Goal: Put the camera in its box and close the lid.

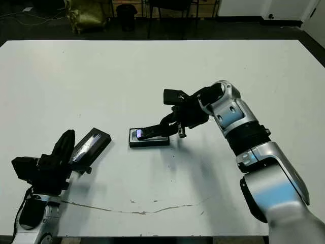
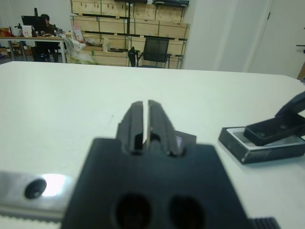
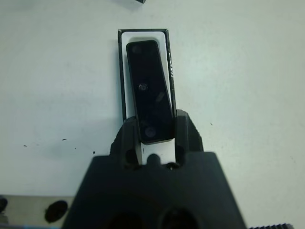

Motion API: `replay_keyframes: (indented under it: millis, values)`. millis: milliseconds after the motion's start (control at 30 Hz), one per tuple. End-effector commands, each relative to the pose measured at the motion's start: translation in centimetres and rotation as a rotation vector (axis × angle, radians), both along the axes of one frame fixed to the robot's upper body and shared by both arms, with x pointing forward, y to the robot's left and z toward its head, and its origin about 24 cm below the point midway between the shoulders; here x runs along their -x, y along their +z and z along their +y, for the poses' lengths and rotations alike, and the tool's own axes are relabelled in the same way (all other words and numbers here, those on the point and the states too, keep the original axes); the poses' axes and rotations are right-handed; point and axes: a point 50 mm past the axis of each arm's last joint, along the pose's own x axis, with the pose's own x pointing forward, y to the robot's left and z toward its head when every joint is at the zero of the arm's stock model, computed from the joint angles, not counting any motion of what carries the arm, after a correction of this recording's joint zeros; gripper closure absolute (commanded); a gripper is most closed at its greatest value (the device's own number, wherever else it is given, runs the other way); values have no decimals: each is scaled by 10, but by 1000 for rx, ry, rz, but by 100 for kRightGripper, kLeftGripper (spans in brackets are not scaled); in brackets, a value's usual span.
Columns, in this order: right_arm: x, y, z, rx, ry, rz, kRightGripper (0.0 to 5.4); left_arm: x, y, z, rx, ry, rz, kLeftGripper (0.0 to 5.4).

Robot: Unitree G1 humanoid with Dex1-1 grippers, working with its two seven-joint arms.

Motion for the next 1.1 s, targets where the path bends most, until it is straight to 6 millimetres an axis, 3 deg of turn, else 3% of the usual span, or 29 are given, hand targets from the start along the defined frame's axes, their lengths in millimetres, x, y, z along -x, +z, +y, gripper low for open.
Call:
replay_keyframes:
  millis: [33,667,1100]
  values:
    - [2,-9,1,24,22,-6,502,3,-6,3,-15,17,40,540]
    - [5,-13,16,41,97,-32,503,4,-8,2,-2,19,38,540]
    - [11,-15,37,69,141,-31,503,7,-7,1,-4,34,49,540]
